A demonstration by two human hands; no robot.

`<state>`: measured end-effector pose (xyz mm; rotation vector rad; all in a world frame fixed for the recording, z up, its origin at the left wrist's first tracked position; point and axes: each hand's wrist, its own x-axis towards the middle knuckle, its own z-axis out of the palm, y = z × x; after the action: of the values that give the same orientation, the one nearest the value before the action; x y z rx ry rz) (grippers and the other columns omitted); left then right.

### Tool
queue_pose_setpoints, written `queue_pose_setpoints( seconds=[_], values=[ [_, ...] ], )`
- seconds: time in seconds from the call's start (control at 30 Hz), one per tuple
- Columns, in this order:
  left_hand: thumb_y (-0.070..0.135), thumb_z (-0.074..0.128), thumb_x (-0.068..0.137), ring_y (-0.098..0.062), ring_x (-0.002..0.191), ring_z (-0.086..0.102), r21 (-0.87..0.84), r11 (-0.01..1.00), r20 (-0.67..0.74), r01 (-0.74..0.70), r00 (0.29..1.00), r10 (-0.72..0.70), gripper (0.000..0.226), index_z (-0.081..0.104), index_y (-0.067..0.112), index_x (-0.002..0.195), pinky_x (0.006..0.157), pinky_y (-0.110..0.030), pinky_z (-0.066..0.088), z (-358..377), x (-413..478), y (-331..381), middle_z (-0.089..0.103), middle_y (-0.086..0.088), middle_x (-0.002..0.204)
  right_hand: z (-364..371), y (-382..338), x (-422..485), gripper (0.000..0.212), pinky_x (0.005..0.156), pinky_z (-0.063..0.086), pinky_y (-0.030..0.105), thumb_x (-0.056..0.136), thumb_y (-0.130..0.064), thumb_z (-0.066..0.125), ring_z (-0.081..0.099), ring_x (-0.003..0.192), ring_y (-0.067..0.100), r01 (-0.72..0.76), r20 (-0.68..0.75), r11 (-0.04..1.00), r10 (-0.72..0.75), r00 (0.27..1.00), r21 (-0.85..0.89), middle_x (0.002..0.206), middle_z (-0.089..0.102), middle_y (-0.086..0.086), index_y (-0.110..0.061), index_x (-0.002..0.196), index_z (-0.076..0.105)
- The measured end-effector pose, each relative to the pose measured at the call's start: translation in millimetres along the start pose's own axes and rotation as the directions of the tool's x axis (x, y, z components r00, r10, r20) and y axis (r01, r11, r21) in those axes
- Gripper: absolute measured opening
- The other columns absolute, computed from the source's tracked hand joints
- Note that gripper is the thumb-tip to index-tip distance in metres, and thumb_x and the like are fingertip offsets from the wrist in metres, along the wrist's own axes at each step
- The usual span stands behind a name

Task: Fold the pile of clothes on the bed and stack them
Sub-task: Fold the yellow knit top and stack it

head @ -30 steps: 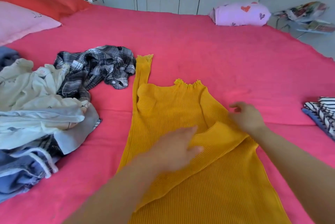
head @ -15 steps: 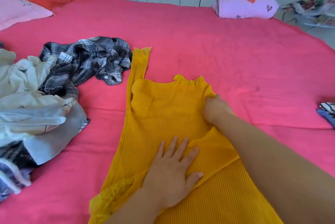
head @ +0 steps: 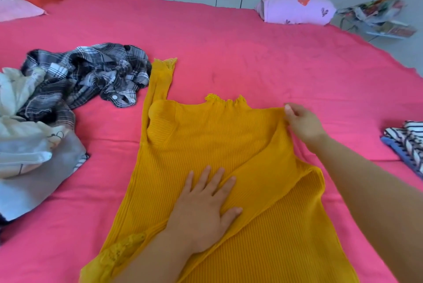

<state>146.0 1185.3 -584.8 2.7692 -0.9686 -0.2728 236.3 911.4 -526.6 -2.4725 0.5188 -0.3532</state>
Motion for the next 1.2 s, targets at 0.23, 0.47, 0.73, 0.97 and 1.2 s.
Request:
queue_pose_setpoints(
  seconds=[0.23,0.47,0.73,0.97,1.2],
  values=[
    [0.071,-0.009,0.075,-0.012,0.141,-0.023,-0.001,1.000,-0.058,0.022,0.998,-0.022,0.073,-0.012,0.044,0.143,0.113,-0.040,-0.018,3,-1,1,-0.016,0.015,0.155,-6,13,-28,0.044,0.091,0.039,0.032,0.092,-0.025,0.055,0.052,0.119,0.032,-0.091,0.039,0.988,0.097,0.995,-0.124,0.127,0.057,0.020,-0.004,0.130,0.049],
    [0.076,-0.027,0.062,-0.011,0.141,-0.023,-0.005,1.000,-0.096,0.029,0.995,-0.029,0.085,-0.015,0.045,0.140,0.112,-0.038,-0.021,5,-3,3,-0.017,0.017,0.153,14,24,-59,0.023,0.082,0.046,0.039,0.094,-0.017,0.041,0.059,0.102,0.035,0.152,0.208,0.860,-0.054,0.977,-0.487,0.110,0.060,0.020,-0.004,0.105,0.057],
    [0.076,-0.030,0.063,-0.008,0.140,-0.023,-0.016,0.999,-0.124,0.048,0.991,-0.050,0.085,-0.016,0.044,0.140,0.110,-0.035,-0.022,9,-3,1,-0.013,0.017,0.154,-7,40,-55,0.033,0.085,0.046,0.041,0.090,-0.002,0.036,0.056,0.109,0.038,-0.177,0.007,0.852,0.207,0.978,-0.492,0.118,0.055,0.023,-0.002,0.116,0.055],
    [0.071,-0.011,0.073,-0.008,0.142,-0.020,-0.019,0.998,-0.078,0.066,0.995,-0.067,0.078,-0.010,0.040,0.145,0.113,-0.038,-0.019,3,-4,3,-0.011,0.016,0.155,19,-3,-65,0.046,0.106,0.032,0.049,0.091,-0.022,0.043,0.041,0.129,0.035,0.297,0.006,0.888,-0.315,0.949,-0.352,0.137,0.047,0.015,-0.019,0.137,0.045],
    [0.075,-0.004,0.066,-0.008,0.144,-0.008,-0.167,0.984,-0.029,0.060,0.997,-0.066,0.091,0.008,0.037,0.148,0.112,-0.032,-0.014,-23,-5,-4,0.002,0.012,0.157,52,16,-78,0.055,0.116,0.005,0.045,0.095,-0.054,0.011,-0.003,0.146,0.020,0.187,0.359,0.844,0.008,0.933,-0.503,0.158,0.003,-0.005,-0.038,0.148,0.003]
  ],
)
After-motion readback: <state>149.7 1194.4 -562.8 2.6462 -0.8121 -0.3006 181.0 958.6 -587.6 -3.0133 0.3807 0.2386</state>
